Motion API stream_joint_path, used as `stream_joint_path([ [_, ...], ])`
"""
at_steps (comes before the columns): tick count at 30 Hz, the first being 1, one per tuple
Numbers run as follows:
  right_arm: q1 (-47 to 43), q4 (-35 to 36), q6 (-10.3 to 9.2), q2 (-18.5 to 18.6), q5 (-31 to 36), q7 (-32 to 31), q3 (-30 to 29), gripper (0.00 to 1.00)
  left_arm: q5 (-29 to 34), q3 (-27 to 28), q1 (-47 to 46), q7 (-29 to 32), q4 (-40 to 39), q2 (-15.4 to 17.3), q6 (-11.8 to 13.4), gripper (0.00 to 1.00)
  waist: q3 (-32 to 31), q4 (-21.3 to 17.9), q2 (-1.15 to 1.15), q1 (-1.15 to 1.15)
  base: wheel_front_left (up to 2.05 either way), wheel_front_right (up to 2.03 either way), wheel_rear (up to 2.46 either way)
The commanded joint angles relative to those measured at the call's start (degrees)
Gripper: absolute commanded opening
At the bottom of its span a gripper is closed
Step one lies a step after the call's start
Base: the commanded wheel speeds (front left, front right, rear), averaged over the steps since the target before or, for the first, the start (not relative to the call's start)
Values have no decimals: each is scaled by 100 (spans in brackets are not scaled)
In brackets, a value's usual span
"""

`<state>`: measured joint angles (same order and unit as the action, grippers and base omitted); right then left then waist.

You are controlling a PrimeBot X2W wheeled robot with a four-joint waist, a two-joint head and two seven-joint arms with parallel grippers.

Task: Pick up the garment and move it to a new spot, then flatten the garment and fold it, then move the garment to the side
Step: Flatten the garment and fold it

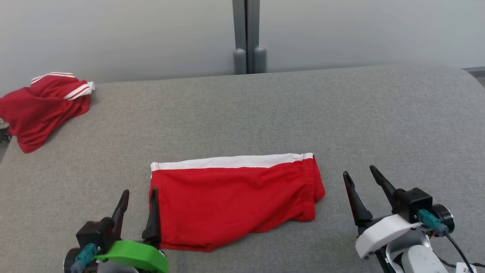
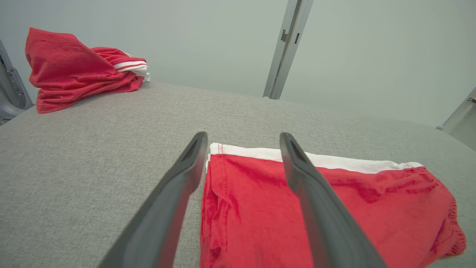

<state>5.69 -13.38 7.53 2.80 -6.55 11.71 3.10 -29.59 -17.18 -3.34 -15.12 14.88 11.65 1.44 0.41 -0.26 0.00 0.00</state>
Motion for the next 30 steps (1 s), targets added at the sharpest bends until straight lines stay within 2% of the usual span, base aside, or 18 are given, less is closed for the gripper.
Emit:
stream_joint_path([
  [1,93,-98,-8,17,-30,7,21,100,109,70,117,-3,-49,-34,-43,100,-31,112,0,0,0,0,0],
  [10,635,-1023,-8,20,-61,-285,129,100,443,340,259,-3,-94,-315,-259,100,45,473,0,0,0,0,0],
  [19,1426,-2352,-8,19,-11,-1033,125,100,701,535,146,-4,50,-552,-452,100,195,739,0,0,0,0,0],
  [28,1634,-3240,-8,17,-638,-1545,603,100,838,732,106,-4,158,-699,-562,100,254,817,0,0,0,0,0],
  [29,1651,-3285,-8,16,-685,-1547,671,87,858,746,104,-4,163,-710,-573,100,262,812,0,0,0,0,0],
  [30,1676,-3324,-7,16,-730,-1548,759,48,879,766,100,-4,169,-722,-588,100,271,802,0,0,0,0,0],
])
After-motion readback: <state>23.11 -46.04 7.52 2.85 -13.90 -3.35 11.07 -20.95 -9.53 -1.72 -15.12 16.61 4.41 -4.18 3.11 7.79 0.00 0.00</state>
